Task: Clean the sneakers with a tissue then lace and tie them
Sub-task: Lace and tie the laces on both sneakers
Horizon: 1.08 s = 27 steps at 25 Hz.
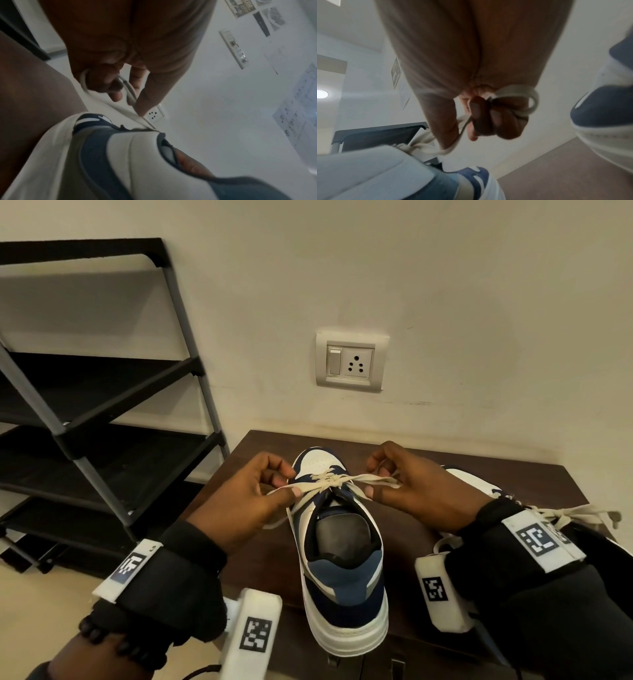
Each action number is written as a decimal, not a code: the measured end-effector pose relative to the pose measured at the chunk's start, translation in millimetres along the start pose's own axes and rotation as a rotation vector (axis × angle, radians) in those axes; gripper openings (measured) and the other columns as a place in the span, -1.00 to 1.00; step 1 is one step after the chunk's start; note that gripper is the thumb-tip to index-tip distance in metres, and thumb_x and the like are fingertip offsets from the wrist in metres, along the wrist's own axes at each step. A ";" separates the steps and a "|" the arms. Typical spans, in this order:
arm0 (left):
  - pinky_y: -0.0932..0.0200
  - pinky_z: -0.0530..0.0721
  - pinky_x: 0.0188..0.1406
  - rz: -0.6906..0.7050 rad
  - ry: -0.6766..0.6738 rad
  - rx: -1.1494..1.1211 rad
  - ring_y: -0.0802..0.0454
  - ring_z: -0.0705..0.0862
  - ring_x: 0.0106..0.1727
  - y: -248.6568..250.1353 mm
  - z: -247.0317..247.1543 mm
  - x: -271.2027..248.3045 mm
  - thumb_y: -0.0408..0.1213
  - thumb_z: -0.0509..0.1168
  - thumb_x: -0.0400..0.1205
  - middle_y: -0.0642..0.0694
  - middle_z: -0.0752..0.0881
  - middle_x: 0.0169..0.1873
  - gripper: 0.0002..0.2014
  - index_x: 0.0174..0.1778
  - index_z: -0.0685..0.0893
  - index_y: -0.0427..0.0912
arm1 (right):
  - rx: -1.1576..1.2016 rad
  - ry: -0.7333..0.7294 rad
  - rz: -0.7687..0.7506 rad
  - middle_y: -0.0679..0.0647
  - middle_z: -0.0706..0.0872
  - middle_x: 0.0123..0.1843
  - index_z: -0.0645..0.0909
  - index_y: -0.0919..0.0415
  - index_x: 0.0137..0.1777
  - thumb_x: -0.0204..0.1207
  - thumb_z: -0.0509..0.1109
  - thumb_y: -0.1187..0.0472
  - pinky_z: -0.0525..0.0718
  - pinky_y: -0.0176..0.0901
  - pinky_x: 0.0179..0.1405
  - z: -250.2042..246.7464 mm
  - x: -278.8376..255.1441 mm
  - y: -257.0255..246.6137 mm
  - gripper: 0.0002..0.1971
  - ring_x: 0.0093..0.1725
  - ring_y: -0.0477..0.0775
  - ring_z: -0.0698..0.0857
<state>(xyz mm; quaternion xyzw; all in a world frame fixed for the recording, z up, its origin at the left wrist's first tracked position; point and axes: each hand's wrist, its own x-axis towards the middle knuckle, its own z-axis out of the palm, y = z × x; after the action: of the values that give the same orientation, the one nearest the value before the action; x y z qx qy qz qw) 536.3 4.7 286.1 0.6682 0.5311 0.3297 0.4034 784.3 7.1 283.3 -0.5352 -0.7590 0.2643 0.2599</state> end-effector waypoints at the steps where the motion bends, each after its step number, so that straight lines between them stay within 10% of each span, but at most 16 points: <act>1: 0.28 0.50 -0.33 -0.010 0.040 0.042 0.09 0.55 -0.22 -0.9 -0.5 -0.4 -0.23 0.38 0.58 -0.14 0.60 -0.13 -0.82 0.05 0.57 -0.08 | -0.012 0.001 0.023 -0.01 0.65 -0.11 0.52 0.04 0.11 0.51 0.44 0.05 0.56 -0.19 -0.14 -3.3 0.3 3.0 -0.76 -0.12 -0.03 0.61; 8: 0.36 0.49 -0.51 -0.089 0.085 -0.049 0.26 0.57 -0.41 -1.3 1.1 0.6 -0.27 0.34 0.61 -0.10 0.60 -0.21 -0.82 0.08 0.54 -0.19 | -0.173 0.330 0.080 0.04 0.62 -0.09 0.50 0.11 0.08 0.42 0.50 0.08 0.43 -0.27 -0.28 4.5 9.6 6.3 -0.69 -0.13 0.03 0.57; 11: 0.44 0.47 -0.56 -0.087 0.088 -0.063 0.19 0.58 -0.37 -2.3 1.6 1.2 -0.29 0.45 0.52 -0.14 0.63 -0.18 -0.72 0.07 0.54 -0.23 | 0.225 0.488 0.199 0.01 0.71 -0.29 0.53 0.22 0.00 0.43 0.46 0.05 0.50 -0.28 -0.37 12.1 13.4 6.1 -0.71 -0.31 -0.07 0.65; 13: 0.32 0.52 -0.44 -0.075 0.099 -0.063 0.07 0.60 -0.26 -2.9 2.0 2.0 -0.26 0.48 0.48 -0.16 0.63 -0.16 -0.70 0.03 0.56 -0.21 | 0.488 0.392 0.211 -0.07 0.71 -0.42 0.61 0.33 -0.07 0.47 0.49 0.11 0.48 -0.43 -0.46 11.2 12.8 4.4 -0.74 -0.47 -0.24 0.61; 17: 0.22 0.55 -0.28 0.032 0.123 0.112 0.10 0.59 -0.25 -5.4 1.3 -2.3 -0.10 0.45 0.52 -0.08 0.64 -0.24 -0.79 -0.09 0.59 -0.10 | 0.324 0.074 0.091 -0.04 0.81 -0.11 0.72 0.10 0.03 0.47 0.46 0.32 0.59 -0.36 -0.02 -14.0 9.3 14.1 -0.82 -0.09 -0.16 0.74; 23: 0.34 0.52 -0.23 0.178 0.010 0.480 0.21 0.65 -0.21 6.2 -1.2 -8.6 -0.03 0.17 0.69 0.06 0.72 -0.29 -0.81 -0.16 0.64 0.08 | 0.504 -0.019 0.003 -0.22 0.70 -0.19 0.69 0.05 0.21 0.56 0.37 0.11 0.45 -0.37 -0.24 -46.6 -11.0 -5.7 -0.75 -0.25 -0.31 0.56; 27: 0.35 0.36 -0.35 0.191 0.018 0.575 0.20 0.56 -0.27 15.6 2.0 -8.4 0.00 0.13 0.70 0.09 0.64 -0.39 -0.74 -0.21 0.66 0.09 | -0.235 0.053 -0.008 -0.11 0.73 -0.15 0.76 0.02 0.02 0.60 0.24 -0.05 0.50 -0.33 -0.05 -51.9 -12.7 -29.3 -0.71 -0.07 -0.17 0.65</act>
<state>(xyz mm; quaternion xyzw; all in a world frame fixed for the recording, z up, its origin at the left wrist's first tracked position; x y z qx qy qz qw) 543.1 -5.6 298.9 0.7990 0.5409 0.2083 0.1598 803.5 -7.0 339.4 -0.5659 -0.7797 0.1580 0.2165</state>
